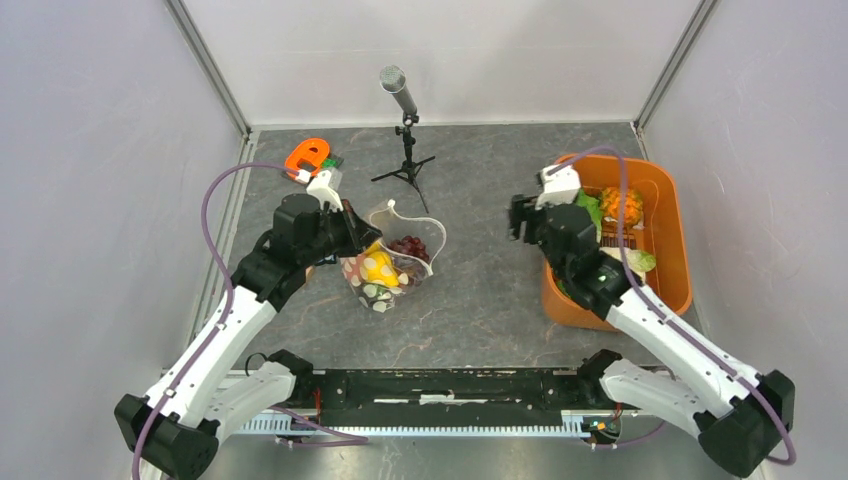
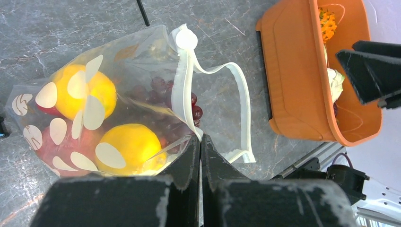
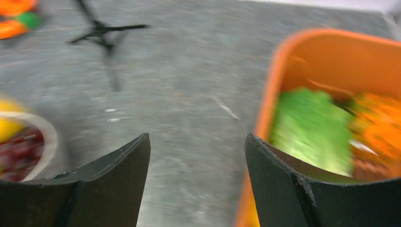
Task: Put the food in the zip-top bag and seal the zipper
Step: Pick up the fake fruit from the bin.
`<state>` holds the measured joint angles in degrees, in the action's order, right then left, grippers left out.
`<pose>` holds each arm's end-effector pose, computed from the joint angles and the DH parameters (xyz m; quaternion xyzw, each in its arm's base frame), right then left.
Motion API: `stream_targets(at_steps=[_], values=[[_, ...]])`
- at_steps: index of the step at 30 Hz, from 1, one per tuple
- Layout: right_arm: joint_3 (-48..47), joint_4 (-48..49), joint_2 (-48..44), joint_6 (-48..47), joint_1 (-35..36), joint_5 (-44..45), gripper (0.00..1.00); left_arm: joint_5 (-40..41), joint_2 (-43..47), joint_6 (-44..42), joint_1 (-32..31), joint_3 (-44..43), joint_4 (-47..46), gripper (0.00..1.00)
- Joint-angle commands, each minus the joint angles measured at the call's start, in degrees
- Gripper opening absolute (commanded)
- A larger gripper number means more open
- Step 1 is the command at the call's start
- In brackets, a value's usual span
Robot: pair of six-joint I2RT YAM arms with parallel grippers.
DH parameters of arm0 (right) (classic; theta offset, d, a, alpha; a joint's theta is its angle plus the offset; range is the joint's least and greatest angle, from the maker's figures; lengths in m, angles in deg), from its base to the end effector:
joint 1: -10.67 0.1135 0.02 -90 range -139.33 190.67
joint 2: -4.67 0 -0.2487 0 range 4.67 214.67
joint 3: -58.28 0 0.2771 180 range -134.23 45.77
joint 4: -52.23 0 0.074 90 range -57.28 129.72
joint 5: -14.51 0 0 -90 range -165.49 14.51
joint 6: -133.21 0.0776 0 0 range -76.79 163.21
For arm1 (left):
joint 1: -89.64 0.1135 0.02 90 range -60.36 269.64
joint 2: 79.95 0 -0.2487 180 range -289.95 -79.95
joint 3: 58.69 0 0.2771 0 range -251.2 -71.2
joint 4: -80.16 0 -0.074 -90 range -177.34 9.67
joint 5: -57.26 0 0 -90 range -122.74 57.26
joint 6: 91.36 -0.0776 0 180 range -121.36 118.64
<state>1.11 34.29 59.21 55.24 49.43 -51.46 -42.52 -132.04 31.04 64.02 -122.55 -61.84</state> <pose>0.2477 0.1583 0.2905 -0.0569 0.7857 0.1049 0.6070 0.2409 -0.1301 0.2997 -0.0051 0.8472 -0.3185 0.4252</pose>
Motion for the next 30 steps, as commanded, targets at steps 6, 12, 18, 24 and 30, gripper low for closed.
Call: stream_targets(at_steps=[6,12,18,24,30], values=[[-4.4,-25.7,-4.7,4.0,-19.9,3.7,0.80,-2.2,-0.3,0.1,0.0,-0.9,-3.4,0.02],[-3.9,-37.6,-3.6,1.2,-27.9,-5.9,0.97,-0.6,0.6,-1.7,0.0,-1.1,-1.2,0.02],[0.1,-40.3,-1.0,0.6,-28.7,-11.3,0.98,-1.2,-0.1,-2.1,0.0,-1.8,-1.2,0.02],[3.4,-42.9,2.4,2.6,-28.7,-5.4,0.98,-0.9,-0.4,-2.7,0.0,-2.3,-1.1,0.02],[9.9,-34.8,4.1,3.4,-28.7,-11.3,0.98,-0.8,-1.0,-2.5,0.0,-2.0,-1.4,0.02]])
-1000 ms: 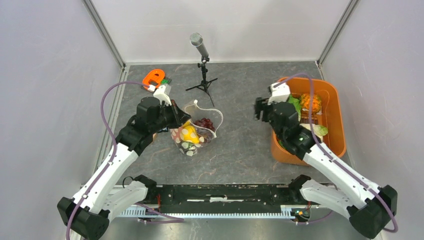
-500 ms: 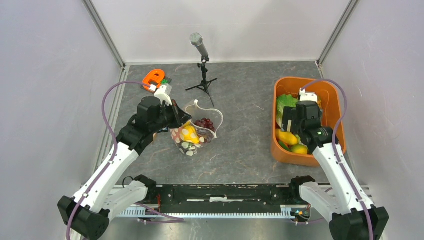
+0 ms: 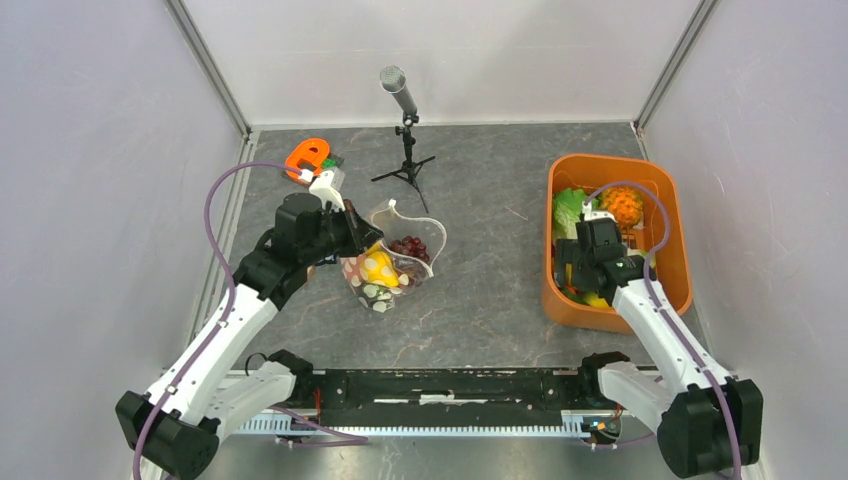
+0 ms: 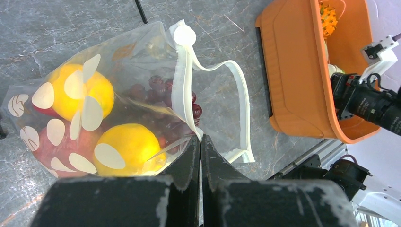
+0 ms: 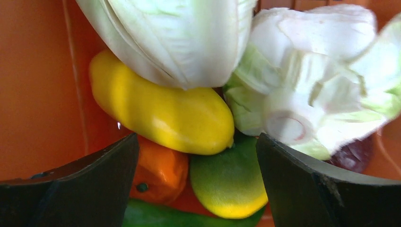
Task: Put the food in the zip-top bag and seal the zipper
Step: Pick up the fake fruit from the bin.
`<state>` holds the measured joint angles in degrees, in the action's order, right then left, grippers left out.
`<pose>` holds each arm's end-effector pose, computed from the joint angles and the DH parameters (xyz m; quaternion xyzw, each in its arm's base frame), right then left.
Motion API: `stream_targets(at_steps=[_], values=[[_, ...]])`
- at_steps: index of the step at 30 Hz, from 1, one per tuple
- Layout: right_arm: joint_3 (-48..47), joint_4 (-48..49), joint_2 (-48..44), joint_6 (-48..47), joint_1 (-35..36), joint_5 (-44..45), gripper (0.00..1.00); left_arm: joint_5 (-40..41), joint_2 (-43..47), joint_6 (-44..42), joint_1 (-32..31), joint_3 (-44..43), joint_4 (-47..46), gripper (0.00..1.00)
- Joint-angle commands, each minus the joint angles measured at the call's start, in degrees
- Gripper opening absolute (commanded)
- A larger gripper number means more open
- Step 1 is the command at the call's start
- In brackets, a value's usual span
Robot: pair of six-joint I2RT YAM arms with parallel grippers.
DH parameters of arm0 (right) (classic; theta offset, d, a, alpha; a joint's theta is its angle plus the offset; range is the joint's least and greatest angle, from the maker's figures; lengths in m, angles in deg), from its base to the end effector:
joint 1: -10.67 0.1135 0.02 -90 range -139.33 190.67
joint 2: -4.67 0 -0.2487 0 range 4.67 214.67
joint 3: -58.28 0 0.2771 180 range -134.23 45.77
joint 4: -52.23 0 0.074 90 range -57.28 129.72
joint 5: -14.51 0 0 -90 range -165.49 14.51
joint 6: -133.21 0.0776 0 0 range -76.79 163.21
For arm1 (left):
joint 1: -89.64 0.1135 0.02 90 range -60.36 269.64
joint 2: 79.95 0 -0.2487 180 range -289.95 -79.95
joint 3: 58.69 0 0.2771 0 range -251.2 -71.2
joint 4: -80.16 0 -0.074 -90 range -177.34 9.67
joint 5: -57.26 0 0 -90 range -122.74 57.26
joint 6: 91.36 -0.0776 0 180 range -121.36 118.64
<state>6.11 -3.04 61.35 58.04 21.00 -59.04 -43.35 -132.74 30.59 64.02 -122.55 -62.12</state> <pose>0.2345 0.0204 0.1713 0.0748 0.9533 -0.0786 0.2819 0.2426 -0.1322 0.2974 0.0017 0.8488 -0.3207 0.4204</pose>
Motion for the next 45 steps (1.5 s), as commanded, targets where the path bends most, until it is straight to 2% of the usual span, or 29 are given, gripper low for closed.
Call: stream_targets(at_steps=[1,4,6,10,13,15,16,18,20,24,31,34,39,45], values=[[6.1,3.9,3.1,0.9,-0.2,-3.3,0.98,-0.1,-0.4,-2.0,0.0,-2.0,-1.1,0.02],[7.8,6.6,7.0,1.9,-0.2,-1.8,0.98,-0.2,-0.3,-2.1,0.0,-2.3,-0.9,0.02],[8.0,8.4,8.3,2.2,-0.3,-1.8,0.92,0.1,-0.2,-2.1,0.0,-2.2,-1.0,0.02],[6.9,10.3,8.5,2.1,-0.2,-1.4,0.71,-0.1,-0.4,-2.1,0.0,-2.4,-0.9,0.02],[4.7,10.5,6.8,1.7,-0.2,-0.4,0.46,-0.2,-0.6,-2.0,0.0,-2.4,-0.9,0.02],[3.1,10.8,4.3,1.3,-0.3,1.1,0.43,-0.3,-0.5,-2.0,0.0,-2.3,-0.9,0.02],[2.3,11.3,2.8,1.0,-0.3,1.8,0.37,-0.3,-0.5,-1.9,0.0,-2.2,-0.9,0.02],[0.2,11.9,0.2,0.5,-0.4,3.0,0.34,-0.5,-0.5,-1.8,0.0,-2.0,-1.0,0.02],[-1.4,12.7,-2.0,0.1,-0.6,4.4,0.26,-0.7,-0.5,-1.7,0.0,-1.8,-1.0,0.02],[-3.6,15.0,-4.5,-0.5,-1.4,5.3,0.26,-1.0,-0.5,-1.7,0.0,-1.5,-1.3,0.02],[-7.4,15.3,-2.5,-1.9,-3.5,0.9,0.30,-1.3,-0.1,-1.8,0.0,-1.2,-1.2,0.02],[-10.5,12.4,-1.0,-3.6,-5.7,-2.9,0.30,-1.4,0.1,-1.7,0.0,-1.3,-1.1,0.02],[-10.6,15.2,-3.7,-8.0,-8.3,-13.8,0.31,-1.4,0.2,-1.6,0.0,-1.1,-1.6,0.02],[-5.3,24.9,-9.4,-11.9,-8.6,-35.7,0.32,-2.2,-0.4,-1.2,0.0,-1.3,-1.9,0.02]])
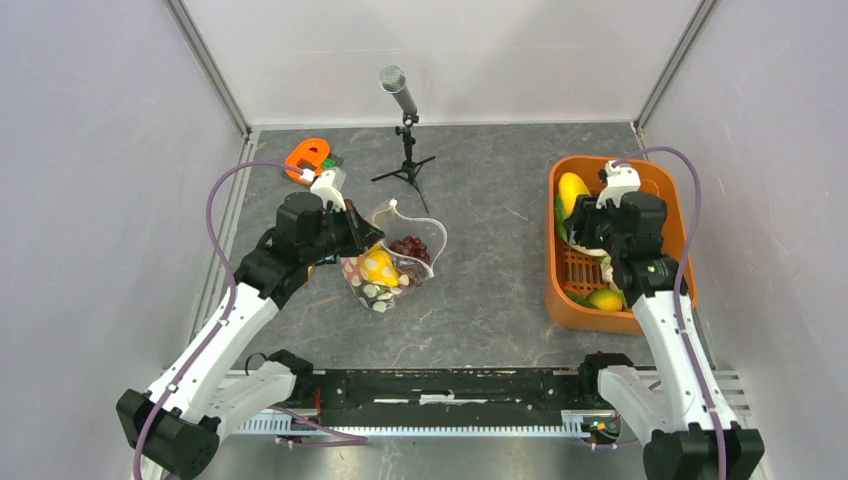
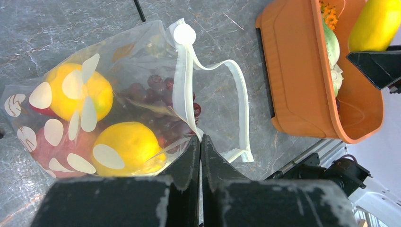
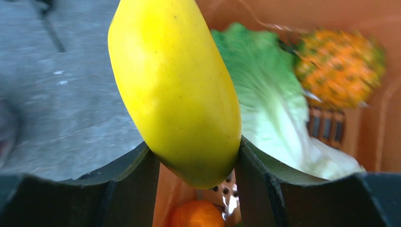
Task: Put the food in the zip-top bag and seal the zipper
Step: Pick up the fake fruit from the bin, then place the fake fruit in the zipper food storage bag.
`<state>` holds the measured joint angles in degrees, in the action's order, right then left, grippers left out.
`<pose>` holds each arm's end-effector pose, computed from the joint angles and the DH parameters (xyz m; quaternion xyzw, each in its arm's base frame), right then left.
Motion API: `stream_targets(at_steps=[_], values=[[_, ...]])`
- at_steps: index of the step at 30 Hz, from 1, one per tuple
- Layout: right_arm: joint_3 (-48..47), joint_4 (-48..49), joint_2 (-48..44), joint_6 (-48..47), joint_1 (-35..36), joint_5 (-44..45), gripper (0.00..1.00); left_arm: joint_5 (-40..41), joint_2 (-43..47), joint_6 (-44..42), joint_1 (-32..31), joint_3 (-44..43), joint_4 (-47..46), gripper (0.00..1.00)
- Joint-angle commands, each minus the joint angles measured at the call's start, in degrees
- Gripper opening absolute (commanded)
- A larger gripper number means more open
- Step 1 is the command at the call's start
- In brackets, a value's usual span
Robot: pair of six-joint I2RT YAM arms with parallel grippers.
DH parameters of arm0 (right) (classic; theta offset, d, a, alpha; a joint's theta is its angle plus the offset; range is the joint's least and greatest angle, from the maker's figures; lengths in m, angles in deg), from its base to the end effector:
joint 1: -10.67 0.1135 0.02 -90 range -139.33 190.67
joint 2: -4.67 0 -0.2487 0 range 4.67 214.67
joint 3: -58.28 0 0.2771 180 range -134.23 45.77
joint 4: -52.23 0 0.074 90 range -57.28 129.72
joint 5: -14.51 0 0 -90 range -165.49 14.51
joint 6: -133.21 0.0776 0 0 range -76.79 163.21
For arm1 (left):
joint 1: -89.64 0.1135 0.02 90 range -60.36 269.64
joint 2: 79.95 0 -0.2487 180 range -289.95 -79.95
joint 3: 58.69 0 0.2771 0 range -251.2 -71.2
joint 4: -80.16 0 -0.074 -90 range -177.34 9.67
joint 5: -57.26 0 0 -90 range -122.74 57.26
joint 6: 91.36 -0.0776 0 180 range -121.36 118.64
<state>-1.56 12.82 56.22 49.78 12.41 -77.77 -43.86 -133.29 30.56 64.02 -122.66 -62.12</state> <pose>0.2691 0.0113 0.2699 0.0269 0.8703 0.0529 0.4889 0.2438 -0.1335 0.2957 0.0038 0.8505 -0.3224 0.4155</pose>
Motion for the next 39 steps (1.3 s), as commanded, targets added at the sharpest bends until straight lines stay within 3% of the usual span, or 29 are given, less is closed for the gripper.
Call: stream_targets(at_steps=[1,13,18,24,28,39], values=[[3.3,10.2,-4.8,-3.4,0.0,-18.2,0.33,-1.9,-0.1,-1.2,0.0,-1.3,-2.0,0.02],[6.6,13.8,-4.8,-1.8,0.0,-28.6,0.34,-2.8,-0.7,-0.5,0.0,-1.3,-2.6,0.02],[7.5,16.7,-4.5,0.8,0.1,-36.6,0.36,-2.3,-1.1,-0.8,0.0,-1.8,-2.2,0.02],[8.8,17.2,-4.8,0.2,2.2,-39.4,0.36,-1.7,-1.3,-1.6,0.0,-2.9,-1.4,0.02],[8.3,16.6,-3.2,-0.8,7.3,-40.3,0.36,-2.4,-1.5,-0.6,0.0,-2.3,-2.2,0.02],[6.1,19.4,3.6,-0.4,25.0,-32.0,0.38,-3.3,-1.6,0.1,0.0,-1.4,-2.8,0.02]])
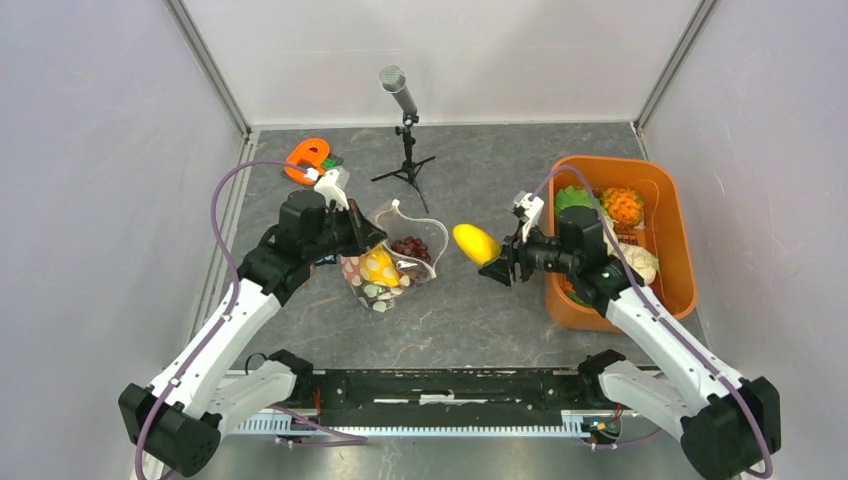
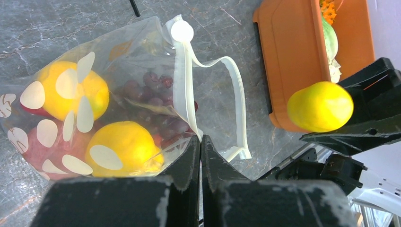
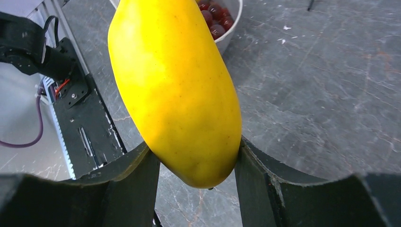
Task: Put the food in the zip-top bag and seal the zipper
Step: Place the fake fruit in the zipper food storage bag.
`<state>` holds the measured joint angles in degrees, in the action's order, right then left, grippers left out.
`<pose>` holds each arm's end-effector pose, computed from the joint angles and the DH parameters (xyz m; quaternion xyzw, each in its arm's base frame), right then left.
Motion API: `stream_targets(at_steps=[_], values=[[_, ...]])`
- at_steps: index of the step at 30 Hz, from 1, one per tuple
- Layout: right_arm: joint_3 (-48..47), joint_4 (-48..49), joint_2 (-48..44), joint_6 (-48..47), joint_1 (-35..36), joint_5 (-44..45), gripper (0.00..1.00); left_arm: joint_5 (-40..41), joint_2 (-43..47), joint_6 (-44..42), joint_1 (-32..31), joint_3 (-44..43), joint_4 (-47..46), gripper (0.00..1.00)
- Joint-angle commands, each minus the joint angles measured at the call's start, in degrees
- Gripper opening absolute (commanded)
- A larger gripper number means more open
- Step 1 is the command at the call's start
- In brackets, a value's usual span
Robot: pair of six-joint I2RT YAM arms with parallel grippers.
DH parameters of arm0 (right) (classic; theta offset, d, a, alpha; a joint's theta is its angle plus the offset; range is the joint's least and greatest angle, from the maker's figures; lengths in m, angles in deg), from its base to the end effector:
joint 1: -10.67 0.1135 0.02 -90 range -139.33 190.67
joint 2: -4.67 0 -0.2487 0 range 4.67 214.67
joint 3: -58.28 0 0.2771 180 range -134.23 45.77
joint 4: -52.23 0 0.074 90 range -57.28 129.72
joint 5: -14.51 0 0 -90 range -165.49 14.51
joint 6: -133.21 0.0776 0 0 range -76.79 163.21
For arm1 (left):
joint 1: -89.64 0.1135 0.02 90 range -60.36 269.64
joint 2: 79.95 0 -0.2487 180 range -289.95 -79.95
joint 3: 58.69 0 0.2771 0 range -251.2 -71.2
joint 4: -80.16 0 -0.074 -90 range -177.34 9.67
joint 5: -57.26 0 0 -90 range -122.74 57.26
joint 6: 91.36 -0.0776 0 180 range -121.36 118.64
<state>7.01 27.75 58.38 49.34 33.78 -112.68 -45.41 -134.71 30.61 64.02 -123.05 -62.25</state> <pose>0.2306 0.1494 0.2407 -0.2842 0.7743 0.3881 0.4111 0.2468 -0.1372 0.2926 0.0096 0.8537 -0.3295 0.4031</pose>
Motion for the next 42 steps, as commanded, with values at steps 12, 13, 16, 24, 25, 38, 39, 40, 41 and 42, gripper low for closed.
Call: stream_targets(at_steps=[12,13,16,24,25,38,39,40,41,42], values=[[-16.5,-0.5,14.4,-3.0,19.2,22.2,0.41,-2.1,0.7,-0.1,0.0,-0.5,-3.0,0.02],[-18.0,-1.9,15.6,-4.1,20.9,25.3,0.41,-2.3,0.6,-0.2,0.0,-0.6,-2.8,0.02],[-22.2,-5.6,19.4,-7.8,24.8,30.6,0.42,-2.5,0.9,-0.2,0.0,-0.6,-2.7,0.02],[-26.5,-7.4,24.7,-10.0,30.1,43.6,0.42,-2.4,1.3,-0.3,0.0,-0.6,-2.6,0.02],[-26.8,-7.6,25.2,-10.2,30.3,44.4,0.42,-2.4,1.4,-0.3,0.0,-0.7,-2.6,0.02],[-30.5,-7.0,29.0,-13.9,32.8,38.6,0.48,-2.2,1.6,-0.4,0.0,-0.9,-2.7,0.02],[-31.5,-8.0,29.7,-14.3,33.1,39.3,0.49,-2.2,1.7,-0.3,0.0,-0.9,-2.7,0.02],[-33.0,-9.8,31.0,-14.7,33.4,40.5,0.50,-2.3,1.6,-0.3,0.0,-0.9,-2.7,0.02],[-34.4,-11.2,32.1,-15.1,33.7,42.7,0.50,-2.5,1.6,-0.2,0.0,-1.0,-2.7,0.02],[-35.6,-12.8,33.3,-15.4,34.1,44.6,0.51,-2.5,1.6,-0.2,0.0,-1.0,-2.7,0.02]])
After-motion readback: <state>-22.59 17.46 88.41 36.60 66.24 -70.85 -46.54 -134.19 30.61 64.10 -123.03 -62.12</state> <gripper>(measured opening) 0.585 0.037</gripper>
